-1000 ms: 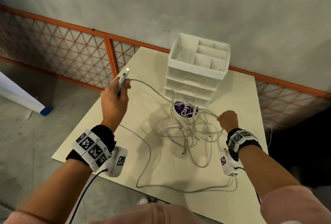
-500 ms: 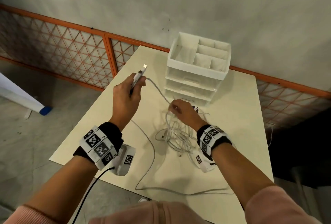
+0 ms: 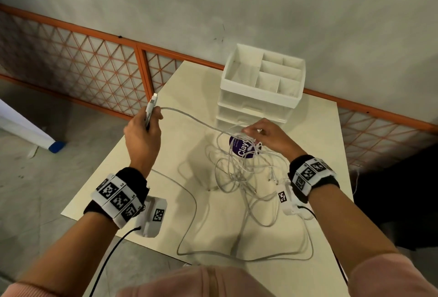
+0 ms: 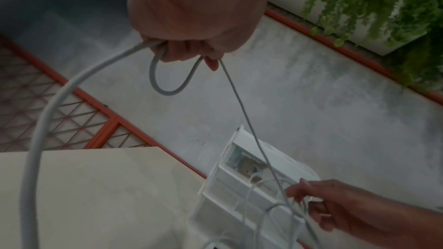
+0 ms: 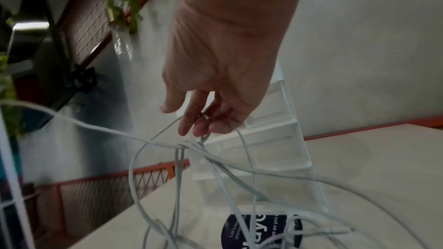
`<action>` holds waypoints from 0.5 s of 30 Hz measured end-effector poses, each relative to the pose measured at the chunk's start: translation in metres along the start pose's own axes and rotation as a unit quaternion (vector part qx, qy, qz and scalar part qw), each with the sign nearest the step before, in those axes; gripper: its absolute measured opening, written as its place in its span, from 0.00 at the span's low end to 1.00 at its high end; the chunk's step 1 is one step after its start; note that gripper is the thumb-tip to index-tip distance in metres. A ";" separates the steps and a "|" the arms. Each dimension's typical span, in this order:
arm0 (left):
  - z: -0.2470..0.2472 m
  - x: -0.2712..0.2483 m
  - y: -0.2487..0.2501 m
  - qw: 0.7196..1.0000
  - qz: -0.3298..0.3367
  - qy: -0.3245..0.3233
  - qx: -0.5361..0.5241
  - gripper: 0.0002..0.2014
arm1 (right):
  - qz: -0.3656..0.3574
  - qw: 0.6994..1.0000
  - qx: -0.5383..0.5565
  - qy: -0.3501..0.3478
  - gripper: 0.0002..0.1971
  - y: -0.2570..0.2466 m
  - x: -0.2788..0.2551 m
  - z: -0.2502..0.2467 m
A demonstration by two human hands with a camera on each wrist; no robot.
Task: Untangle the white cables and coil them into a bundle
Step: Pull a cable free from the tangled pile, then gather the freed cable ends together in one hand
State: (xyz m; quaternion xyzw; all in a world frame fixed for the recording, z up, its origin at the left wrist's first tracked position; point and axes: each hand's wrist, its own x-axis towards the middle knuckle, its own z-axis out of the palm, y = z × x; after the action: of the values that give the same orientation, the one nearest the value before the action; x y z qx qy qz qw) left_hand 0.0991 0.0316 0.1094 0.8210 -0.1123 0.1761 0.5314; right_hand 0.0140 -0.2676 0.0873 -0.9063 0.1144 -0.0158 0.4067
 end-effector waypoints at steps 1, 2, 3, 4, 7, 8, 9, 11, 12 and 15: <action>-0.001 0.000 -0.003 1.000 -0.004 0.000 0.004 0.14 | 0.006 1.000 0.015 0.023 0.14 0.001 0.000 -0.003; -0.001 0.000 -0.004 1.000 -0.006 0.001 0.008 0.14 | 0.011 0.998 0.030 0.054 0.14 0.003 -0.001 -0.006; -0.001 0.000 -0.004 1.000 -0.005 0.002 0.011 0.14 | 0.020 0.995 0.043 0.088 0.12 0.006 -0.002 -0.007; 0.000 -0.001 -0.003 1.000 -0.004 0.005 0.012 0.14 | 0.029 0.990 0.058 0.124 0.10 0.008 -0.004 -0.007; 0.002 -0.004 0.005 1.000 0.008 0.026 0.000 0.12 | 0.090 0.980 0.071 0.161 0.08 0.024 -0.008 -0.004; 0.003 -0.004 0.008 0.999 0.018 0.026 -0.008 0.11 | 0.113 0.983 0.048 0.136 0.08 0.027 -0.010 -0.002; 0.005 -0.005 0.012 0.999 0.030 0.019 -0.020 0.10 | 0.133 0.985 0.021 0.108 0.07 0.030 -0.011 0.000; 0.008 -0.008 0.019 0.998 0.053 -0.011 -0.042 0.09 | 0.135 0.985 -0.026 0.099 0.10 0.030 -0.011 0.007; 0.010 -0.010 0.023 0.996 0.064 -0.028 -0.048 0.08 | 0.115 0.986 -0.044 0.115 0.13 0.023 -0.012 0.009; 0.015 -0.013 0.036 0.991 0.096 -0.065 -0.065 0.08 | -0.005 0.998 -0.026 0.053 0.21 -0.012 -0.010 0.021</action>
State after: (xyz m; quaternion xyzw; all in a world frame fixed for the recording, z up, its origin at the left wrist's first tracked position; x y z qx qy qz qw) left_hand 0.0767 0.0026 0.1287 0.7795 -0.2367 0.1649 0.5560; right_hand 0.0090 -0.2420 0.0828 -0.9149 0.1319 -0.0631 0.3762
